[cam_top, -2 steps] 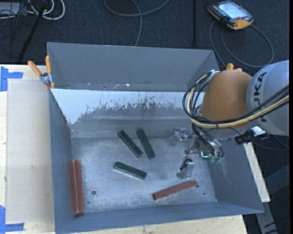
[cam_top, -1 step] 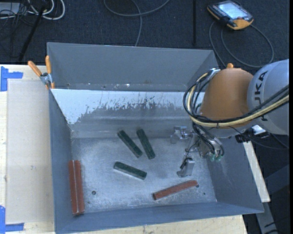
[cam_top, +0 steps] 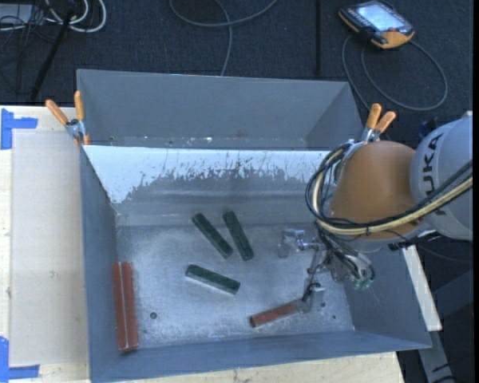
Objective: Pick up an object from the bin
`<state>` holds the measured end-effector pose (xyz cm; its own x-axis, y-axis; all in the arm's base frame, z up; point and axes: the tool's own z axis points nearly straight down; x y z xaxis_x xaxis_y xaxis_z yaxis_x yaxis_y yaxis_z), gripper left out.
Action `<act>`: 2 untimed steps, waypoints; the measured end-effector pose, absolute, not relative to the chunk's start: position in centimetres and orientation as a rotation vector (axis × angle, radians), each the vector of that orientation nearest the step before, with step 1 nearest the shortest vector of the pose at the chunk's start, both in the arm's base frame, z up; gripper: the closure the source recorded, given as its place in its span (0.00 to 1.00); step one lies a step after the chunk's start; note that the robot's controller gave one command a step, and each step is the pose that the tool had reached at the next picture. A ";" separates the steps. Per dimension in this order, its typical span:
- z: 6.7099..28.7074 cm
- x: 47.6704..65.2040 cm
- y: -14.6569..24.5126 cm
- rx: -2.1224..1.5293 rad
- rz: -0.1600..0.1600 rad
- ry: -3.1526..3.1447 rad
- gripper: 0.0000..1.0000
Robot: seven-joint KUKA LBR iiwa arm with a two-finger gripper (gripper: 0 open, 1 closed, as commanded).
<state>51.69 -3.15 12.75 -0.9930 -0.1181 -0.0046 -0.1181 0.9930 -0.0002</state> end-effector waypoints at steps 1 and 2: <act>12.5 49.0 -4.4 -0.414 0.000 3.118 0.00; 13.6 49.7 -4.4 -0.443 0.001 3.111 0.00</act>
Offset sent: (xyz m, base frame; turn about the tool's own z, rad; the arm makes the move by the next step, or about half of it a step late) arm -0.0182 -0.0133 0.0112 -0.1695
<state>49.75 -4.36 13.59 -0.9602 -0.2793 0.0005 -0.2793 0.9602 0.0008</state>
